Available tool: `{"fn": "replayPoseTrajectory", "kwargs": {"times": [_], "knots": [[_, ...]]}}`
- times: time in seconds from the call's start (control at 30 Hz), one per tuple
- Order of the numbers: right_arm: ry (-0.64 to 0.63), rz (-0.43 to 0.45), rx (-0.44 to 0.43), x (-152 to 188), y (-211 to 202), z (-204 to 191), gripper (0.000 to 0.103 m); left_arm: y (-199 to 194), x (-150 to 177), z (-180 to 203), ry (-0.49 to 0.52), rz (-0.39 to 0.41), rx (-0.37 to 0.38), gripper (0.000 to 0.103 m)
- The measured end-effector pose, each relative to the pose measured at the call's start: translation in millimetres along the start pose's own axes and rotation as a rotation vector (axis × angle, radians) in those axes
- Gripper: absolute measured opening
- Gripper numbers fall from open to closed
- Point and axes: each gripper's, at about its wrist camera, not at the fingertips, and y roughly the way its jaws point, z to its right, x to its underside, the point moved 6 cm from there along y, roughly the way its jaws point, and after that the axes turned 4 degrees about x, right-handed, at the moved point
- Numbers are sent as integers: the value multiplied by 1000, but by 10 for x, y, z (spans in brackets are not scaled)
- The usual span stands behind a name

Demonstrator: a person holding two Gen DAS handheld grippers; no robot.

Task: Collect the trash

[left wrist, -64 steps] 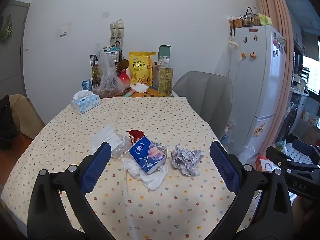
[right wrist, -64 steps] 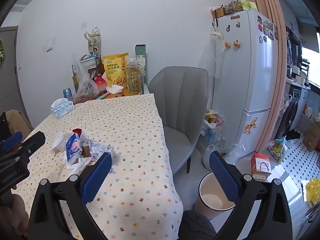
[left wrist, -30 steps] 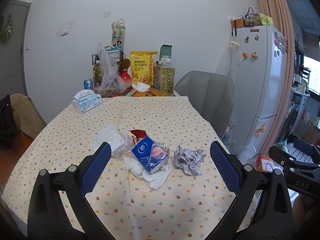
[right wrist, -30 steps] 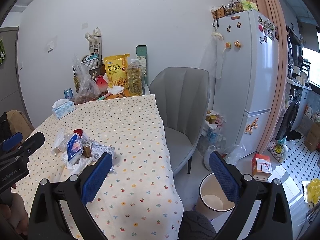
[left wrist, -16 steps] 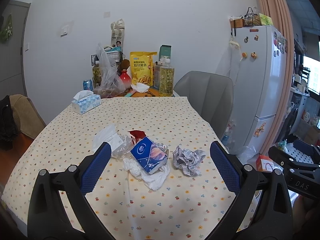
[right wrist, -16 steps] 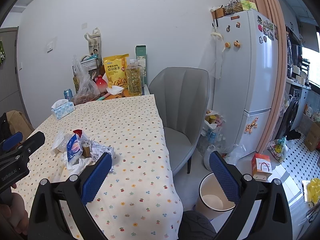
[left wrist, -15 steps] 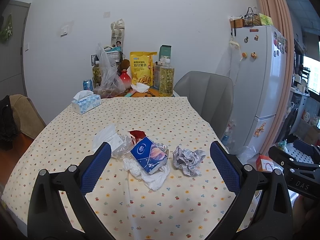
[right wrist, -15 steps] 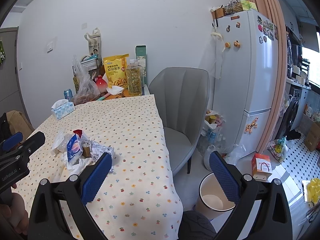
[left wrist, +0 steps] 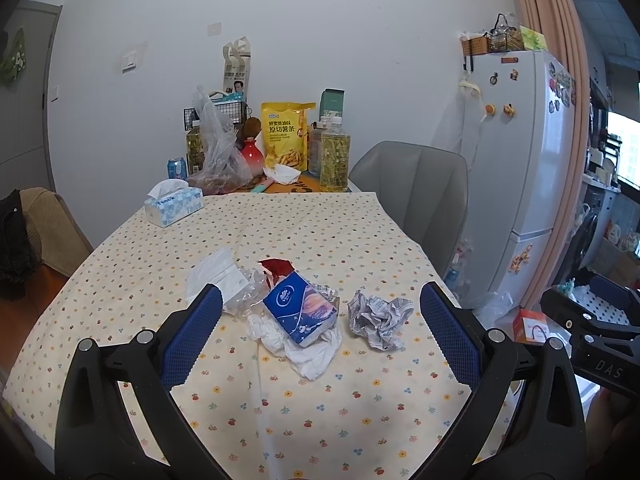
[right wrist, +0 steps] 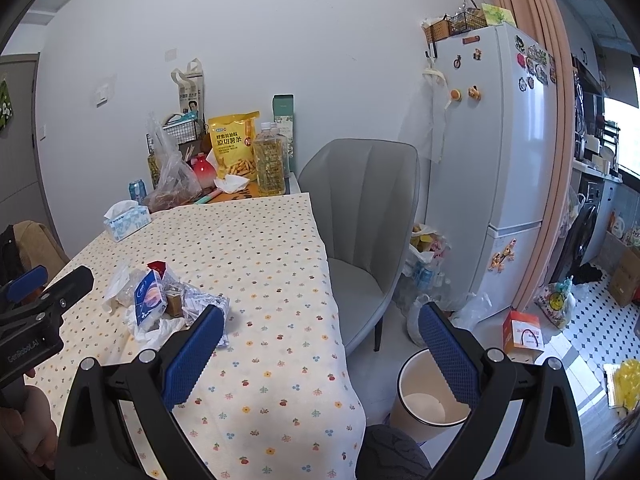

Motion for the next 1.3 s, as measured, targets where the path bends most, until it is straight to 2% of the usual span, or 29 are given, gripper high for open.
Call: {"fn": "replayPoseTrajectory", "kwargs": {"times": [0.4,0.5,0.57,0.87,1.13,1.3], "knots": [[14,-16,-19,39,49,-50,96,4,58,-65,-13,-12,-10,98],[8,-22,-28,40,75,-92,96,59,93,-112,0,-46,-54,98],[5,-28,-39,39,97,-128,96,92,117,-183,-28,-63,-46,98],[-16,-73,-118,32,245,-403,96,243,233,-460,-69,-126,-96,98],[-35,-109,-181,86,376,-623,95,468,287,-485,-58,-176,-104,98],[-46,-146,-209,154,510,-695,94,683,333,-442,-56,-216,-99,92]]}}
